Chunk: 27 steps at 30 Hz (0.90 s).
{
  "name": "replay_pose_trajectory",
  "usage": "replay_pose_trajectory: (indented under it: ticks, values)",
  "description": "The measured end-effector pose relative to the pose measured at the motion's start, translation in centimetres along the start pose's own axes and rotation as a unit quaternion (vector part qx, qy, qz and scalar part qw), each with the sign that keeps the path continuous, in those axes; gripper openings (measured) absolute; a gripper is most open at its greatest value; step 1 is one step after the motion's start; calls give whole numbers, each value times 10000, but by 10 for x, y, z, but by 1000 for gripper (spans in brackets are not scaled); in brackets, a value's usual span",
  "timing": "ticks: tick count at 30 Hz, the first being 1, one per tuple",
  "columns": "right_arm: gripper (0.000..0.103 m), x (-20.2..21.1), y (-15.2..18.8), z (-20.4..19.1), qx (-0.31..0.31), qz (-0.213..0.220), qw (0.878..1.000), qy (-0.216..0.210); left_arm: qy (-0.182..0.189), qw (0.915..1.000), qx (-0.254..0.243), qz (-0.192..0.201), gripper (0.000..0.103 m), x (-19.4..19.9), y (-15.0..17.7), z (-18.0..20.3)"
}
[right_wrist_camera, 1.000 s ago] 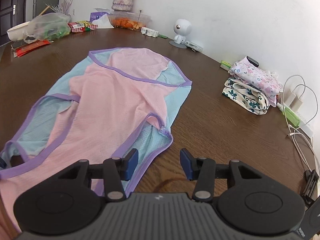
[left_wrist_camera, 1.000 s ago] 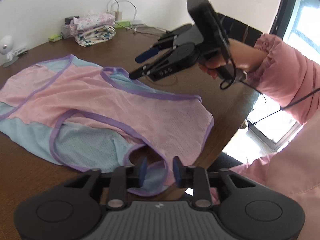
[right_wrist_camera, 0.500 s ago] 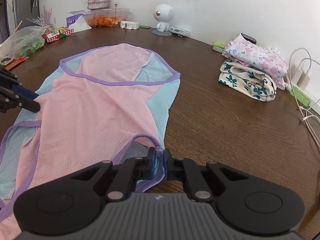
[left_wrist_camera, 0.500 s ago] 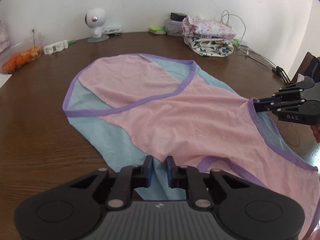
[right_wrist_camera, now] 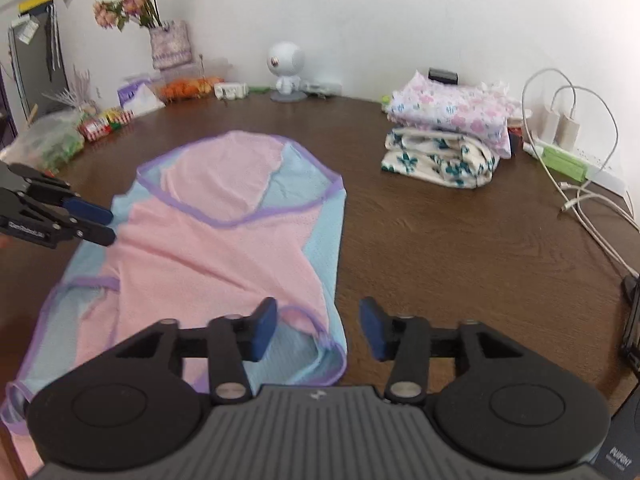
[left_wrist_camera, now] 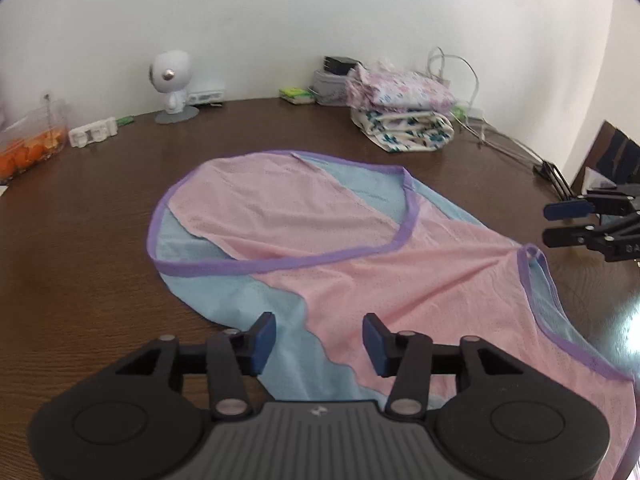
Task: Fold clothes
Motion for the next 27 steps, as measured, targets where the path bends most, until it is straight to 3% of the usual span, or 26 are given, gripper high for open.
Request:
replay_pose_trajectory:
  ticks: [3,6,7,9,14,20,23,27]
  values:
    - [55,-15,-36,10,68,79,9999,-19,-319,9979,522,225,50,0,-24,-30]
    - [46,-63,-63,16,84,-203,9997,-93,-765,9945,688,178,45,-20,-43,-55]
    - [41,-81,-70,16,138,-281,9995,-62,-890,9935,683,171,38,-28,-48,-62]
    - [40,-118,-83,20,281,-454,9986,33,-1035,9927,602,174,31,-41,-58,-70]
    - [40,-184,-108,23,472,-745,9961,91,-1091,9932,373,136,27,-69,-75,-76]
    - [40,-215,-123,19,699,-851,9939,64,-1088,9938,-116,185,23,-89,-90,-71]
    - [24,-229,-124,19,711,-949,9929,-40,-1104,9931,-304,235,19,-97,-98,-69]
    - [10,-239,-130,25,723,-915,9932,47,-1154,9913,-547,310,15,-108,-109,-69]
Point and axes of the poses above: each gripper's, at about its wrist camera, not at the fingertips, and x roughly against the way its jaws point, z to its right, y to its underside, the point moved 8 cm from there along -x, roughly the way its jaws point, and after that the axes turned 10 degrees about x, right-handed, at the moved point
